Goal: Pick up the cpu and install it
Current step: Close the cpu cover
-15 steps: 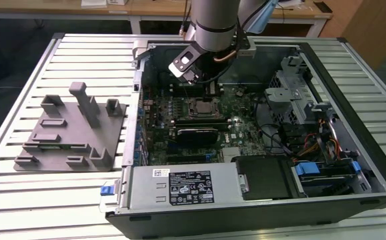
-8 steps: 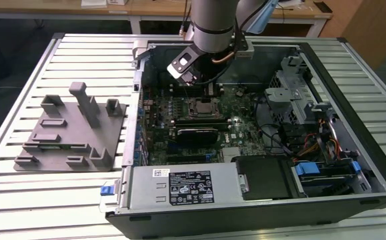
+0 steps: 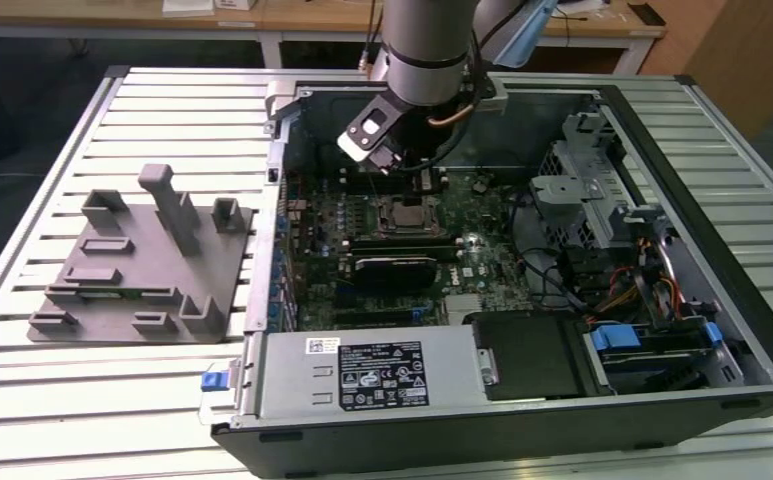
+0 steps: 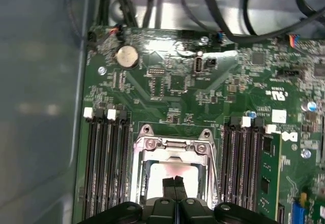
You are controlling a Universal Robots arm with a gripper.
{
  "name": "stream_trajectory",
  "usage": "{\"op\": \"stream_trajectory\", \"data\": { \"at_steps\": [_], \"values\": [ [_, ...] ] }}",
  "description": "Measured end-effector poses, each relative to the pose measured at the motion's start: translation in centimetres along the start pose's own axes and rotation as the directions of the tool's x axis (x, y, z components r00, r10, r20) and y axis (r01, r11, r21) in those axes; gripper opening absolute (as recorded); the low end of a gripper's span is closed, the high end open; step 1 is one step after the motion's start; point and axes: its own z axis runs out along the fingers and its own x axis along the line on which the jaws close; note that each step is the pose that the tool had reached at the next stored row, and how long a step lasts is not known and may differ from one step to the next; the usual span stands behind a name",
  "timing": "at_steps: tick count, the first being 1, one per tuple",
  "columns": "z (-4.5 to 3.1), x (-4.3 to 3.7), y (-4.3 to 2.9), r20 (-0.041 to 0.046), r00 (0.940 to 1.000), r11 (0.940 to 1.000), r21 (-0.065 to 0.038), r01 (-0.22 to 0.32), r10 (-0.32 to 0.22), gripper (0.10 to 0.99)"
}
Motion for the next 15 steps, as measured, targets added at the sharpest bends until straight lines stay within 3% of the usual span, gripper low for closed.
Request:
{"op": "stream_trajectory", "data": {
  "at_steps": [4, 7, 11, 15],
  "values": [
    [0.01, 0.00, 0.00, 0.0014, 0.9973, 0.9973, 0.002, 0.074, -0.074, 0.106],
    [0.02, 0.00, 0.00, 0.0027, 0.9919, 0.9919, 0.004, 0.127, -0.127, 0.106],
    [0.03, 0.00, 0.00, 0.0054, 0.9798, 0.9798, 0.006, 0.200, -0.200, 0.106],
    [0.05, 0.00, -0.01, 0.0089, 0.9633, 0.9633, 0.009, 0.268, -0.268, 0.106]
  ]
}}
